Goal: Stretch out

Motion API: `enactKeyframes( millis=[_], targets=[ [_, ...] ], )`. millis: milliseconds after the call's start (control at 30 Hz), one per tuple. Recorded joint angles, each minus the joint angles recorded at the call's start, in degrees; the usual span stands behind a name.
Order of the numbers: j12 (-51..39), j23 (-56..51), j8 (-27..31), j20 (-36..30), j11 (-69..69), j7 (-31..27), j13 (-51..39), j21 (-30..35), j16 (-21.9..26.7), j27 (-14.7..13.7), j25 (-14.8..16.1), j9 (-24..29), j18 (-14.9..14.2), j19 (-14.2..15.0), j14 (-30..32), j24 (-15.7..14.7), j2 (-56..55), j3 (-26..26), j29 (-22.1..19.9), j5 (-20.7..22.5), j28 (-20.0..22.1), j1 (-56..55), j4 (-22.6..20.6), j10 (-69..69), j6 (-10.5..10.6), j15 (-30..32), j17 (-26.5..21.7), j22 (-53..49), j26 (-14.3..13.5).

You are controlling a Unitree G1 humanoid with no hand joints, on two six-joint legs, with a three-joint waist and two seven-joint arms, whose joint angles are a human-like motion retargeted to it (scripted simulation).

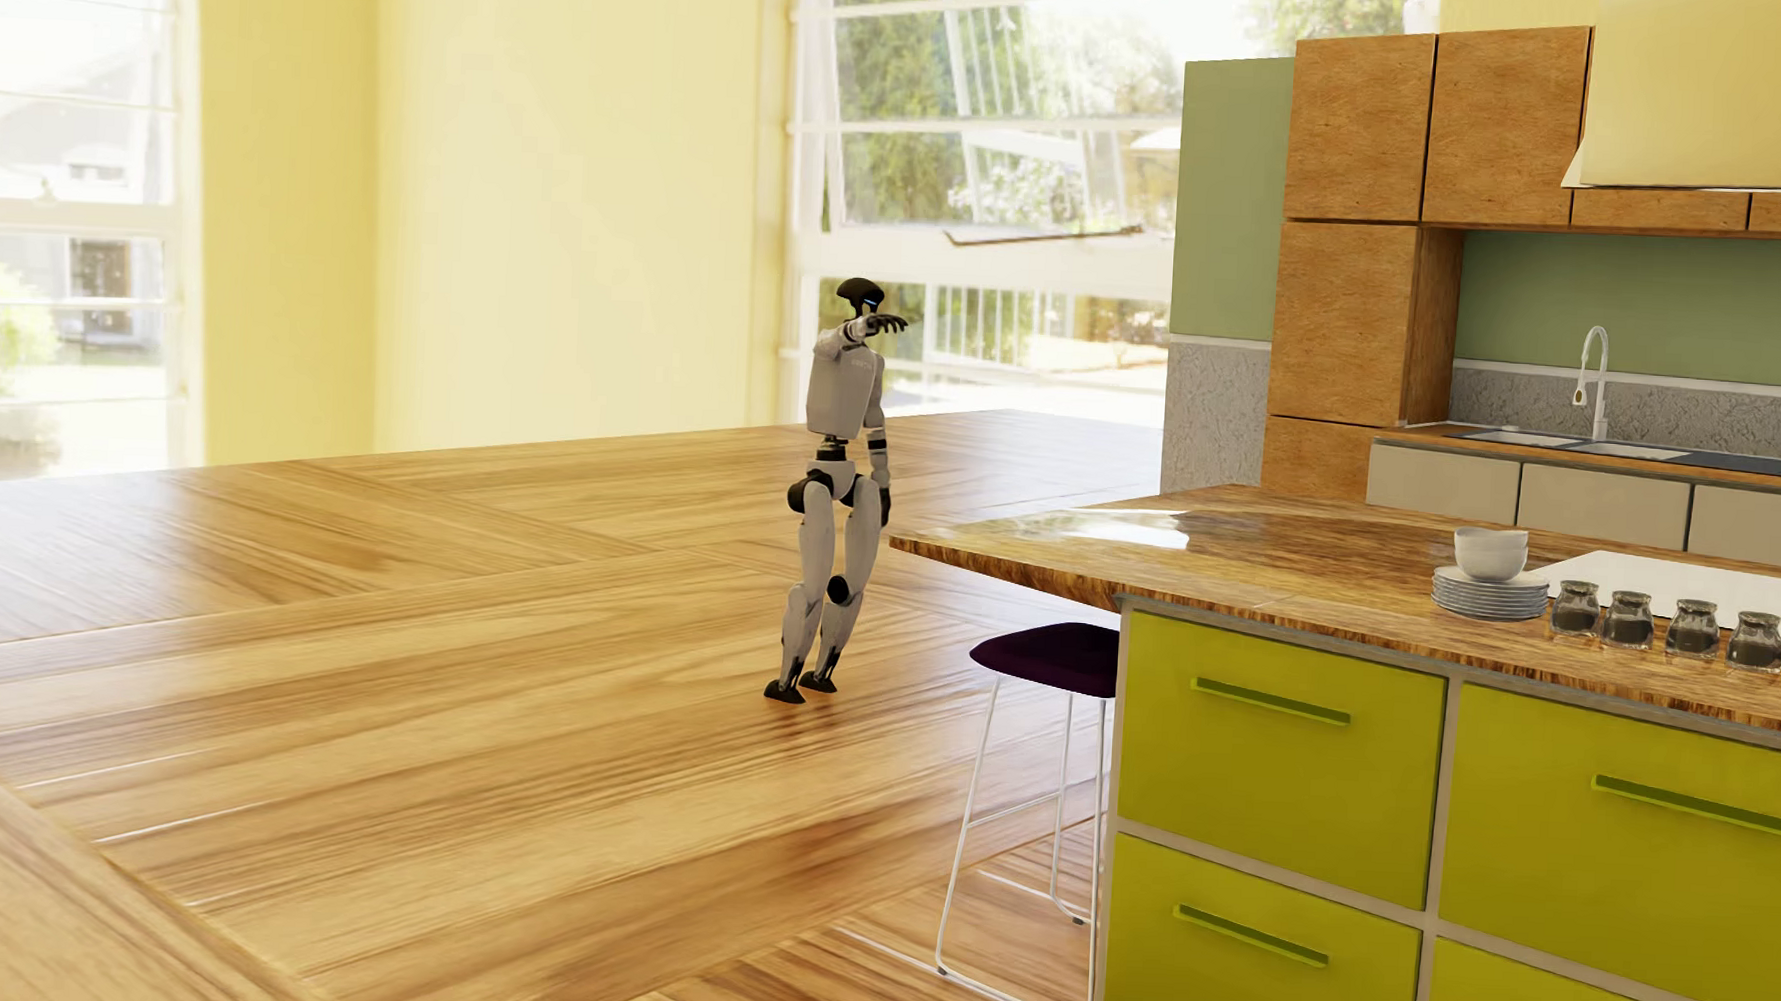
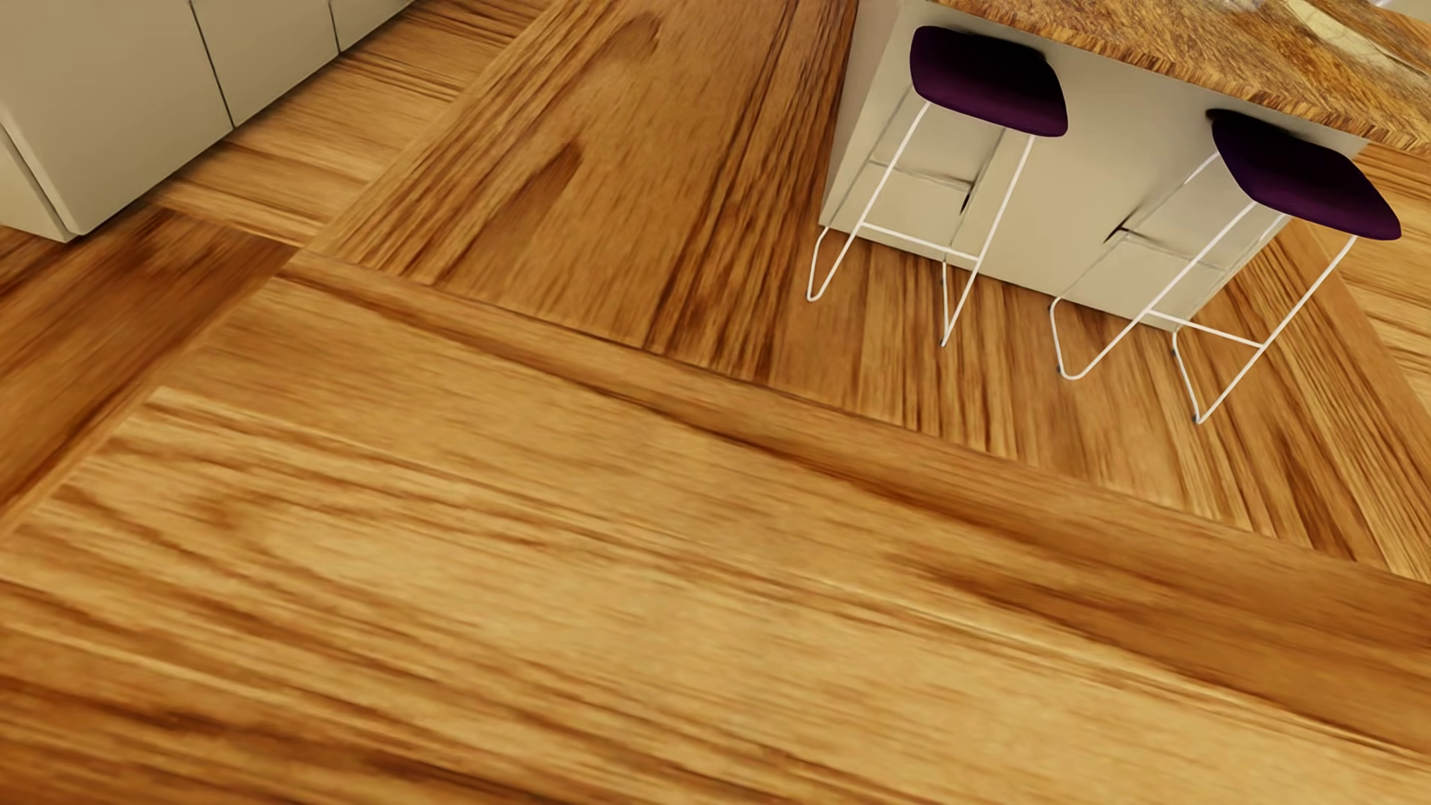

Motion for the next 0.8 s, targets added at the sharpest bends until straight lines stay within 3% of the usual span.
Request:
enactKeyframes(
  millis=[800],
  targets=[
    [0.9,0.1,0.0,-2.0,0.0,0.0,-1.3,0.0,0.2,0.0,0.0,-0.2,0.0,0.0,-1.1,0.0,0.9,0.0,0.0,0.0,0.0,0.5,-0.1,0.8,0.3,-0.5,-0.7,0.2,0.0]
  ],
)
